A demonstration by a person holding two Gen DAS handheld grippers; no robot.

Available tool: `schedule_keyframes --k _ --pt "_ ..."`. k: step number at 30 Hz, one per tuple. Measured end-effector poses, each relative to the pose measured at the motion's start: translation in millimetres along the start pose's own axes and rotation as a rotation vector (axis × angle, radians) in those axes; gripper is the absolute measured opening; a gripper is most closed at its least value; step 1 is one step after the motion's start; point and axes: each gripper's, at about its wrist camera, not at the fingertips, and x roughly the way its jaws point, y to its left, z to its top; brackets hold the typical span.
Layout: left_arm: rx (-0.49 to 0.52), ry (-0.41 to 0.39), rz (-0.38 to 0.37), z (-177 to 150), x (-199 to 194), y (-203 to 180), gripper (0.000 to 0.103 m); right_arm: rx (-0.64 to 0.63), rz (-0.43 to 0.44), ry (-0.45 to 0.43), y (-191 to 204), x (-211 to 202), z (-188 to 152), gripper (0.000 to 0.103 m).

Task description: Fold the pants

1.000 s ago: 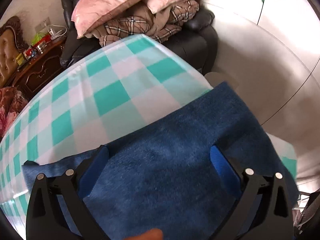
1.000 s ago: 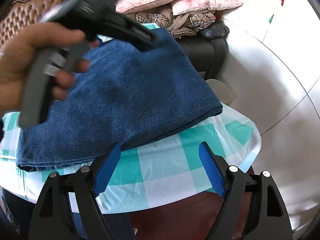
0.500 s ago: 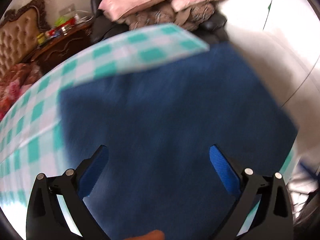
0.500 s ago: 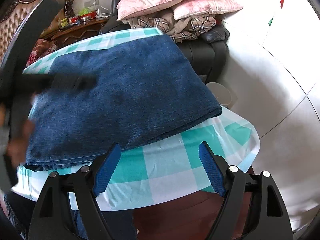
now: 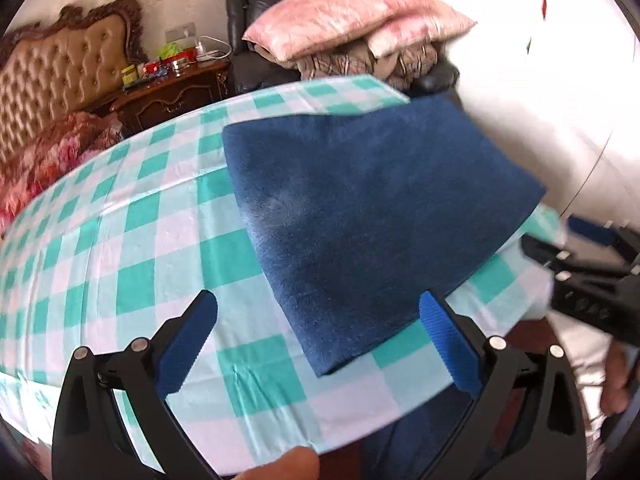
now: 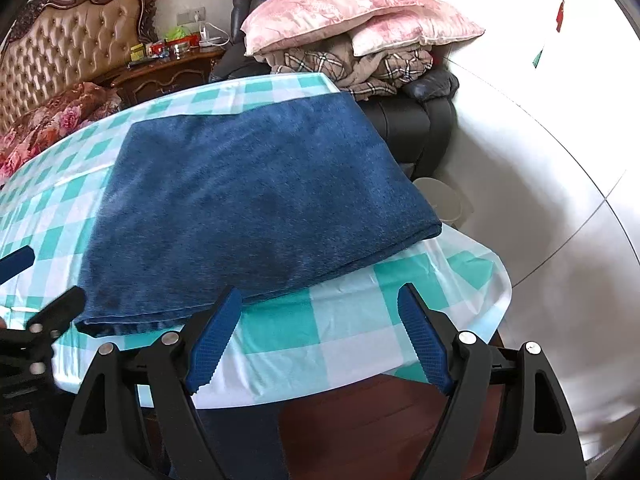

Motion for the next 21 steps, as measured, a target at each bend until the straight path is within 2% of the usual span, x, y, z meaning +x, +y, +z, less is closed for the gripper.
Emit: schedule_keyframes --k 7,21 --pt "-0.025 -0.035 -0.081 5 -20 -10 0.101 -0.004 -0.009 -0.029 4 -14 3 0.077" --pt "-0.033 -0.039 -0.050 11 -17 -14 0.101 0.007 -0.004 -0.050 -4 -21 6 0.078"
